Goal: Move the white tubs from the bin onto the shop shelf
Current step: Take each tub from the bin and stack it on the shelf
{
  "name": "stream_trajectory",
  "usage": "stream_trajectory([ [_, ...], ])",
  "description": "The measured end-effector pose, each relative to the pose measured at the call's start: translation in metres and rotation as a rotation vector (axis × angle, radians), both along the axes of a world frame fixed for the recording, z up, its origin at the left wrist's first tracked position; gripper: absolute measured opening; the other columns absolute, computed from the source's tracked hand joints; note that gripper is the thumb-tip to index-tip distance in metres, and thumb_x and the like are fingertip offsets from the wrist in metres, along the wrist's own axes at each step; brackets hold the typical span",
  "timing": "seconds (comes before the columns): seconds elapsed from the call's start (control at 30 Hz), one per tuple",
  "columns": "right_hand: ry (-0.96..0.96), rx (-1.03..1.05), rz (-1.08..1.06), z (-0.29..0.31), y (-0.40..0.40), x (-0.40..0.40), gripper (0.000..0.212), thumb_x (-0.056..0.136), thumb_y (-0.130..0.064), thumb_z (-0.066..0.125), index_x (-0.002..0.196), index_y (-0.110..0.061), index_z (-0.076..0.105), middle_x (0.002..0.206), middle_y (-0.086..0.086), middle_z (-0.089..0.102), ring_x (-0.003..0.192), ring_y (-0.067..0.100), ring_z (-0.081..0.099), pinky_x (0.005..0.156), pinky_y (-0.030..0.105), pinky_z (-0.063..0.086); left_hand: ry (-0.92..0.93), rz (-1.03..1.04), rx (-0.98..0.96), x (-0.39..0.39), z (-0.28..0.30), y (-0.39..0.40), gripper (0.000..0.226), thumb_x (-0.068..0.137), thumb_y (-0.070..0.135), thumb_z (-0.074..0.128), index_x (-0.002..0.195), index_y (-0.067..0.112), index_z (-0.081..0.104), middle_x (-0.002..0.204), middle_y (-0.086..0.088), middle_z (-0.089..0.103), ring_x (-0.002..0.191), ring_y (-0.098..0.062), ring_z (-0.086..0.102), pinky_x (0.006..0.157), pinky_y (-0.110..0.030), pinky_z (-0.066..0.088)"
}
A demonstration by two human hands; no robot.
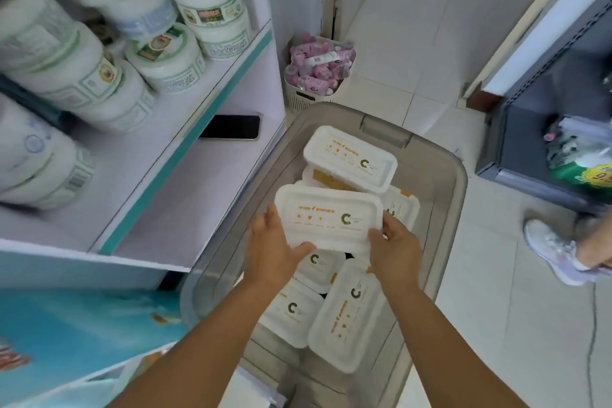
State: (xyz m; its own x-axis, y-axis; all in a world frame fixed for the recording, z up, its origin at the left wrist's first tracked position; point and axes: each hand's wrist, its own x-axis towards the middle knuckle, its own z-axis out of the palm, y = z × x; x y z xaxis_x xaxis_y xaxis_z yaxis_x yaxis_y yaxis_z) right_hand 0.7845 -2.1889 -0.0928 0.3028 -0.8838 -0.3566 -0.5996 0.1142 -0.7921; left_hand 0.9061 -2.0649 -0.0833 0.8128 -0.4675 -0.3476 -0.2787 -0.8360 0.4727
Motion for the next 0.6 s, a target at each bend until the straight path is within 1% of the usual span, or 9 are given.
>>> stream_trajectory([
  [0.1,-0.064,-0.022,0.077,0.023,0.001,-0.015,0.039,0.09,-0.008,0.054,0.12,-0.03,0.064,0.085,-0.014,0.063,0.086,0.013,0.064,0.077,0.035,0.056,-0.029,0.101,-0.089,-0.026,0.024,0.015,0.085,0.07,0.043,0.078,0.139,0.018,0.033,0.124,-0.003,0.044,0.117,-0.018,0.04,0.092,-0.034,0.045],
  [0.2,-0.103,-0.067,0.188,0.053,0.003,-0.026,0.039,0.091,-0.011,0.052,0.12,-0.034,0.063,0.086,-0.014,0.064,0.081,0.006,0.06,0.065,0.02,0.047,-0.094,0.172,-0.15,-0.05,0.053,0.029,0.085,0.07,0.043,0.078,0.138,0.019,0.033,0.122,-0.002,0.043,0.116,-0.018,0.039,0.094,-0.033,0.042],
  [0.23,-0.118,-0.079,0.226,0.065,0.004,-0.03,0.038,0.091,-0.012,0.051,0.118,-0.035,0.064,0.086,-0.015,0.064,0.079,0.004,0.06,0.062,0.018,0.044,-0.118,0.198,-0.154,-0.057,0.064,0.034,0.085,0.07,0.044,0.078,0.138,0.02,0.033,0.122,-0.002,0.043,0.117,-0.018,0.039,0.094,-0.033,0.041],
  [0.3,-0.156,-0.096,0.291,0.088,0.009,-0.035,0.036,0.091,-0.013,0.05,0.112,-0.037,0.065,0.082,-0.019,0.064,0.08,0.007,0.062,0.062,0.024,0.049,-0.16,0.261,-0.175,-0.07,0.085,0.044,0.086,0.068,0.047,0.078,0.138,0.023,0.033,0.121,-0.001,0.044,0.116,-0.018,0.041,0.097,-0.035,0.043],
  [0.4,-0.224,-0.098,0.367,0.125,0.021,-0.041,0.034,0.091,-0.015,0.05,0.111,-0.038,0.066,0.082,-0.019,0.064,0.082,0.015,0.065,0.071,0.038,0.056,-0.224,0.344,-0.25,-0.089,0.12,0.062,0.088,0.066,0.047,0.079,0.138,0.025,0.033,0.119,0.001,0.044,0.114,-0.019,0.043,0.097,-0.037,0.045],
  [0.43,-0.252,-0.092,0.392,0.136,0.025,-0.042,0.033,0.092,-0.016,0.051,0.108,-0.04,0.066,0.083,-0.022,0.064,0.083,0.015,0.065,0.073,0.039,0.056,-0.245,0.362,-0.269,-0.095,0.132,0.068,0.089,0.066,0.046,0.079,0.139,0.024,0.033,0.118,0.002,0.043,0.114,-0.018,0.042,0.095,-0.033,0.045],
  [0.5,-0.306,-0.084,0.446,0.16,0.034,-0.044,0.037,0.091,-0.017,0.052,0.087,-0.051,0.064,0.083,-0.025,0.064,0.084,0.014,0.065,0.074,0.04,0.057,-0.291,0.399,-0.303,-0.106,0.158,0.082,0.088,0.066,0.044,0.081,0.138,0.025,0.033,0.112,0.007,0.039,0.111,-0.015,0.044,0.086,-0.025,0.044],
  [0.53,-0.332,-0.078,0.476,0.173,0.04,-0.045,0.041,0.091,-0.016,0.052,0.077,-0.054,0.062,0.083,-0.025,0.065,0.085,0.012,0.065,0.074,0.039,0.057,-0.31,0.423,-0.325,-0.11,0.171,0.09,0.086,0.067,0.042,0.081,0.136,0.026,0.033,0.109,0.009,0.036,0.107,-0.013,0.046,0.081,-0.019,0.044],
  [0.6,-0.396,-0.065,0.537,0.197,0.053,-0.046,0.047,0.09,-0.014,0.052,0.07,-0.056,0.06,0.083,-0.025,0.066,0.085,0.008,0.065,0.072,0.035,0.056,-0.329,0.465,-0.374,-0.12,0.198,0.106,0.083,0.069,0.038,0.08,0.136,0.027,0.033,0.108,0.01,0.033,0.09,-0.006,0.047,0.068,-0.007,0.037],
])
